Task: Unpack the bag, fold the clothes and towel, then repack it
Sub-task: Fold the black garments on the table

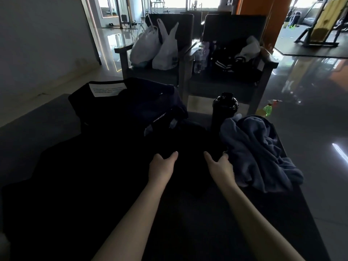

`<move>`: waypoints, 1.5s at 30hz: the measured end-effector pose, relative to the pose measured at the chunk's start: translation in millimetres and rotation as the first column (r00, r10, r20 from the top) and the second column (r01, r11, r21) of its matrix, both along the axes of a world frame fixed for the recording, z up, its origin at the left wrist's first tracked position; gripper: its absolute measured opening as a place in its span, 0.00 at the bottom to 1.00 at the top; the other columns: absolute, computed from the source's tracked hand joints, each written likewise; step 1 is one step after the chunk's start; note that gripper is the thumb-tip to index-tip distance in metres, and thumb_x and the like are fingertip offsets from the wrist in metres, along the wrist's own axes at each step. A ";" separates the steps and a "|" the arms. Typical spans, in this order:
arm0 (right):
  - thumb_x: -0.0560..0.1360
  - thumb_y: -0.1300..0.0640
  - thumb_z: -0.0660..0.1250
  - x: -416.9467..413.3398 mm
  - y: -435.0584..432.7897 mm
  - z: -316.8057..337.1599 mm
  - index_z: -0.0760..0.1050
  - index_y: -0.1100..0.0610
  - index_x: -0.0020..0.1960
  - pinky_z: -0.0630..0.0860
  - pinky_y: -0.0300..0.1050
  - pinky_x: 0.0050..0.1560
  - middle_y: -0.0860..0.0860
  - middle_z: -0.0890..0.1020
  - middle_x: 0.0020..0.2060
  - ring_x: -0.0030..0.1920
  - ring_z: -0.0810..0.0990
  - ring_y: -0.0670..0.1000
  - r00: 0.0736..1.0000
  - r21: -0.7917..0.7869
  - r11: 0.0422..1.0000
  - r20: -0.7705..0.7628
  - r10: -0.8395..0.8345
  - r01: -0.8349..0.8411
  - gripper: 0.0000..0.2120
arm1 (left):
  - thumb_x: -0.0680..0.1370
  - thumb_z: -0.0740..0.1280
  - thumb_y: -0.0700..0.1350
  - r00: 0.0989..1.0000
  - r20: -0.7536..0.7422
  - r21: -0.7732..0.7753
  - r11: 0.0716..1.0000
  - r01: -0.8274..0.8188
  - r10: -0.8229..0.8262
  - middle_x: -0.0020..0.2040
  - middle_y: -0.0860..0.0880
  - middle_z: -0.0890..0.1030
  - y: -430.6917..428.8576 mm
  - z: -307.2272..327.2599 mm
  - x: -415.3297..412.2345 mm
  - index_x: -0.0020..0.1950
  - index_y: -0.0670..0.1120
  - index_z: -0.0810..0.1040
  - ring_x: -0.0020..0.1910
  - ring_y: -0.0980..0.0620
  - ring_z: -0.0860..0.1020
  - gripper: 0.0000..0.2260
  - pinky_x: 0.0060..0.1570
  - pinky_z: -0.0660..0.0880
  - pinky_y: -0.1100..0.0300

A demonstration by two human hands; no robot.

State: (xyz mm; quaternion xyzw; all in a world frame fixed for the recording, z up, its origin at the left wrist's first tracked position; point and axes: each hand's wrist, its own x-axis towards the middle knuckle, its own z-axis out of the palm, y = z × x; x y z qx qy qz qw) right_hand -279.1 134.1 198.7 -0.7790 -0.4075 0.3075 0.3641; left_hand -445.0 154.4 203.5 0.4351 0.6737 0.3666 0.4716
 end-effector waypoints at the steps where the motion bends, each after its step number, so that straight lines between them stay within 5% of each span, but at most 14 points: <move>1: 0.77 0.45 0.64 -2.5 0.4 1.6 0.57 0.60 0.75 0.71 0.44 0.58 0.59 0.72 0.67 0.65 0.72 0.58 0.997 0.035 0.999 -0.077 0.005 -0.003 0.34 | 0.75 0.68 0.56 1.000 -0.012 0.021 1.000 -0.003 0.003 0.52 0.49 0.78 -1.3 1.0 0.7 0.63 0.43 0.72 0.47 0.51 0.78 0.23 0.46 0.77 0.57; 4: 0.77 0.57 0.66 -4.2 6.7 11.8 0.62 0.56 0.73 0.67 0.23 0.42 0.54 0.76 0.62 0.55 0.76 0.47 0.996 0.218 0.976 -0.084 0.027 -0.008 0.27 | 0.76 0.69 0.49 1.000 -0.016 0.100 0.995 0.000 0.001 0.50 0.51 0.77 -5.2 3.7 5.1 0.57 0.47 0.70 0.41 0.57 0.76 0.14 0.37 0.72 0.63; 6: 0.76 0.61 0.66 -2.8 13.6 23.0 0.65 0.56 0.73 0.64 0.21 0.44 0.53 0.77 0.61 0.56 0.74 0.45 0.998 0.307 0.951 -0.033 0.055 -0.043 0.26 | 0.75 0.70 0.47 1.000 -0.013 0.192 0.981 -0.003 0.006 0.49 0.52 0.76 -8.6 7.1 7.5 0.58 0.47 0.70 0.41 0.59 0.75 0.15 0.35 0.70 0.67; 9: 0.75 0.63 0.66 -0.4 31.8 29.1 0.66 0.56 0.72 0.64 0.30 0.56 0.54 0.77 0.62 0.63 0.74 0.51 0.995 0.336 0.937 0.043 0.085 -0.095 0.26 | 0.76 0.69 0.47 0.999 -0.030 0.257 0.966 0.021 -0.013 0.54 0.51 0.76 -10.5 6.4 9.0 0.66 0.47 0.67 0.47 0.55 0.76 0.21 0.41 0.73 0.65; 13: 0.77 0.56 0.63 -1.5 44.8 13.0 0.63 0.53 0.73 0.67 0.47 0.64 0.60 0.68 0.68 0.67 0.68 0.60 0.971 0.060 0.981 0.164 0.171 -0.183 0.26 | 0.79 0.62 0.52 0.953 -0.281 0.083 0.987 0.139 -0.110 0.66 0.46 0.70 -7.8 0.2 11.2 0.74 0.52 0.57 0.58 0.47 0.75 0.26 0.54 0.76 0.53; 16: 0.77 0.54 0.62 -8.0 38.8 7.5 0.59 0.48 0.75 0.56 0.57 0.71 0.55 0.50 0.77 0.75 0.52 0.60 0.895 0.121 0.965 0.413 0.166 -0.235 0.28 | 0.81 0.58 0.51 0.720 -0.683 0.177 0.930 0.323 -0.120 0.76 0.48 0.53 -9.9 -8.9 12.1 0.77 0.57 0.50 0.72 0.46 0.61 0.27 0.66 0.65 0.48; 18: 0.78 0.52 0.60 -10.5 37.5 -0.4 0.59 0.46 0.75 0.52 0.58 0.73 0.50 0.49 0.77 0.76 0.47 0.55 0.802 0.098 0.918 0.527 0.281 -0.385 0.26 | 0.83 0.54 0.51 0.612 -0.775 0.202 0.858 0.472 -0.154 0.78 0.54 0.49 -7.8 -18.6 8.7 0.77 0.57 0.52 0.75 0.49 0.56 0.23 0.70 0.60 0.48; 22: 0.80 0.46 0.54 -12.7 33.3 -21.2 0.60 0.45 0.74 0.54 0.56 0.74 0.47 0.52 0.77 0.76 0.46 0.53 0.828 -0.042 0.898 0.370 0.420 -0.437 0.23 | 0.83 0.48 0.55 0.610 -0.726 0.072 0.848 0.524 -0.316 0.78 0.57 0.50 1.3 -34.7 -0.2 0.77 0.57 0.56 0.75 0.51 0.56 0.21 0.71 0.59 0.48; 32: 0.82 0.45 0.47 -22.8 18.5 -12.8 0.53 0.44 0.76 0.47 0.61 0.73 0.46 0.46 0.78 0.77 0.43 0.53 0.764 -0.175 0.882 0.443 0.468 -0.438 0.23 | 0.83 0.46 0.57 0.555 -0.719 -0.085 0.845 0.528 -0.419 0.79 0.57 0.46 -12.6 -20.2 -14.1 0.78 0.56 0.48 0.77 0.51 0.49 0.24 0.74 0.49 0.46; 36: 0.83 0.47 0.47 -25.9 0.6 -6.4 0.55 0.50 0.76 0.49 0.59 0.74 0.49 0.53 0.77 0.77 0.49 0.54 0.679 -0.131 0.894 0.606 0.415 -0.430 0.23 | 0.82 0.47 0.58 0.550 -0.773 -0.034 0.887 0.460 -0.315 0.78 0.53 0.53 -43.3 -12.7 -58.0 0.78 0.52 0.52 0.77 0.52 0.49 0.25 0.75 0.48 0.48; 40: 0.82 0.51 0.54 -43.6 -31.6 -6.5 0.65 0.54 0.73 0.49 0.55 0.74 0.50 0.65 0.73 0.75 0.58 0.50 0.675 0.044 0.869 0.650 0.350 -0.493 0.20 | 0.79 0.55 0.61 0.444 -0.875 -0.035 0.940 0.341 -0.194 0.78 0.51 0.54 -79.4 -9.1 -116.4 0.77 0.50 0.56 0.76 0.50 0.51 0.29 0.74 0.49 0.47; 45: 0.80 0.52 0.58 -101.4 -81.1 -3.5 0.67 0.52 0.71 0.48 0.50 0.74 0.47 0.70 0.70 0.72 0.64 0.48 0.589 0.069 0.711 0.618 0.520 -0.700 0.20 | 0.76 0.57 0.67 0.471 -0.800 -0.284 0.926 0.248 -0.371 0.76 0.46 0.57 -113.7 -16.3 -160.9 0.76 0.49 0.56 0.74 0.44 0.57 0.35 0.71 0.55 0.42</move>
